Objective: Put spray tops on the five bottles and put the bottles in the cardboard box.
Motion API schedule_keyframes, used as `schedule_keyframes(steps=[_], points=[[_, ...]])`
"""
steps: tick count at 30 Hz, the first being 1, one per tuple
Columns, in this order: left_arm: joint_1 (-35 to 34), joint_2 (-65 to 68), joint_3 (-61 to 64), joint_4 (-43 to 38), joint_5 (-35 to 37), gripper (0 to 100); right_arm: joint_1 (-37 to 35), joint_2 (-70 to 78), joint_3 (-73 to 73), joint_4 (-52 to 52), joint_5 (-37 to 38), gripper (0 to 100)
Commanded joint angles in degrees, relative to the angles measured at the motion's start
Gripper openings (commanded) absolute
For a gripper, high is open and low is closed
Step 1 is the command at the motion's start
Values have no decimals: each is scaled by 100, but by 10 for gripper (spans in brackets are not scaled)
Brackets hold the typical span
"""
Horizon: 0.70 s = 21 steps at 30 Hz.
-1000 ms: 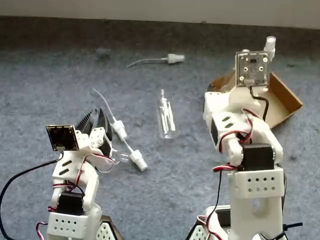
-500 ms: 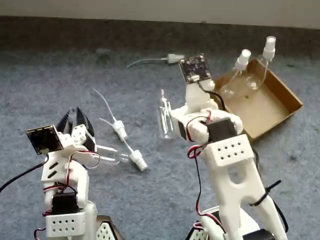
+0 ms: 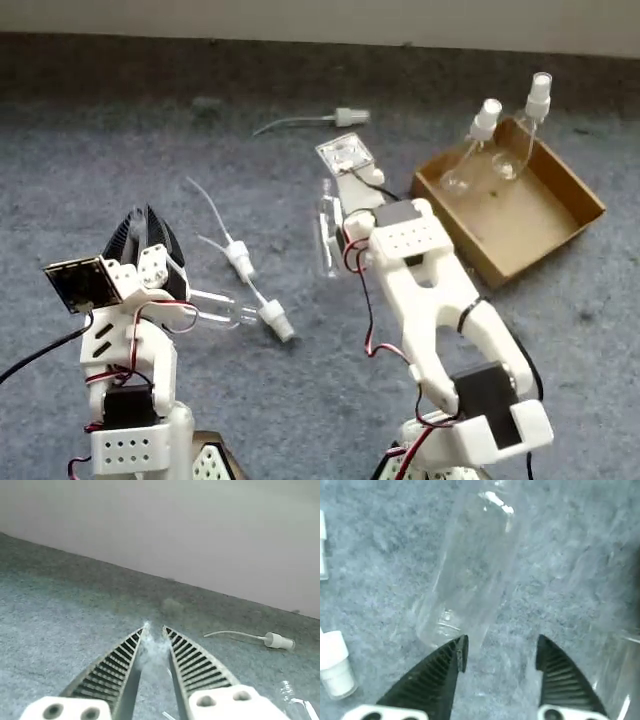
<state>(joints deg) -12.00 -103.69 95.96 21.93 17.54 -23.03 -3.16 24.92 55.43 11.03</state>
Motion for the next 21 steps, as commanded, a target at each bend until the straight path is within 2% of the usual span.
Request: schedule_keyframes(steps=[1,4,11,21], points=[[-48,-4,110,-141,44,5,-92,268,-901,-163,70,320],[-48,4,110,-141,44,5,-101,549,-1552,-13,70,332],[13,13,110,-141,35,5,-347,1165,-3451,1218,70,332],[110,22,119,-132,35,5,-532,2905,-4673,1305,62,332]])
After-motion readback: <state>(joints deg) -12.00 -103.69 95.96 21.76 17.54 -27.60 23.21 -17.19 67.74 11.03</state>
